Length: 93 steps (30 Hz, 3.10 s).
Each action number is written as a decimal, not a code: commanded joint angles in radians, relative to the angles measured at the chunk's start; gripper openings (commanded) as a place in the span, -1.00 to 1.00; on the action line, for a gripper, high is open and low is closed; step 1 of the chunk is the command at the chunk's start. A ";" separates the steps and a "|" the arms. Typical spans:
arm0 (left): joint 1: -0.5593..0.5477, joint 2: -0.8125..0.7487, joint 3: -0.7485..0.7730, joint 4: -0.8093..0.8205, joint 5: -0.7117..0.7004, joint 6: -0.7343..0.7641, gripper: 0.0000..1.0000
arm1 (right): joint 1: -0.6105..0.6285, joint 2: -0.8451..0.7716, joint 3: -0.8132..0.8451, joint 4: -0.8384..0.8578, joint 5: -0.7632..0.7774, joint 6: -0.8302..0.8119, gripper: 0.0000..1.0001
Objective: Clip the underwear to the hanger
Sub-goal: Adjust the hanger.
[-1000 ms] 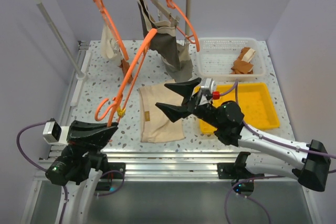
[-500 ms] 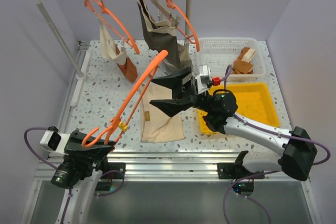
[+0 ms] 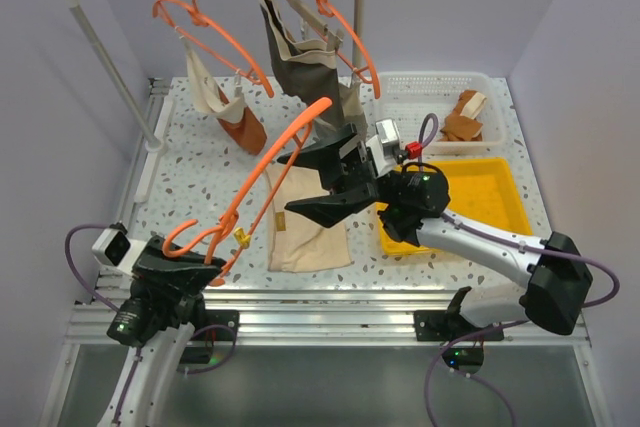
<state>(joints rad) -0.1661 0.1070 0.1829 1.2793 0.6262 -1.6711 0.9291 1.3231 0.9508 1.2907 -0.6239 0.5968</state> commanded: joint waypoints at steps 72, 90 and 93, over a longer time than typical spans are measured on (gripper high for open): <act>-0.003 0.072 0.179 -1.204 -0.121 1.189 0.48 | -0.001 -0.188 -0.093 -0.519 0.472 -0.138 -1.00; -0.004 0.045 0.104 -0.781 0.107 0.955 0.89 | -0.001 -0.197 -0.110 -0.534 0.507 -0.172 -1.00; -0.004 0.075 0.090 -0.678 0.125 0.893 0.88 | -0.001 -0.214 -0.121 -0.541 0.489 -0.169 -1.00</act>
<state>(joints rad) -0.1669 0.1490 0.2913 0.3832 0.6727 -0.6643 0.9264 1.1473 0.8360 0.7238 -0.1074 0.4324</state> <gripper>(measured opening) 0.943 0.081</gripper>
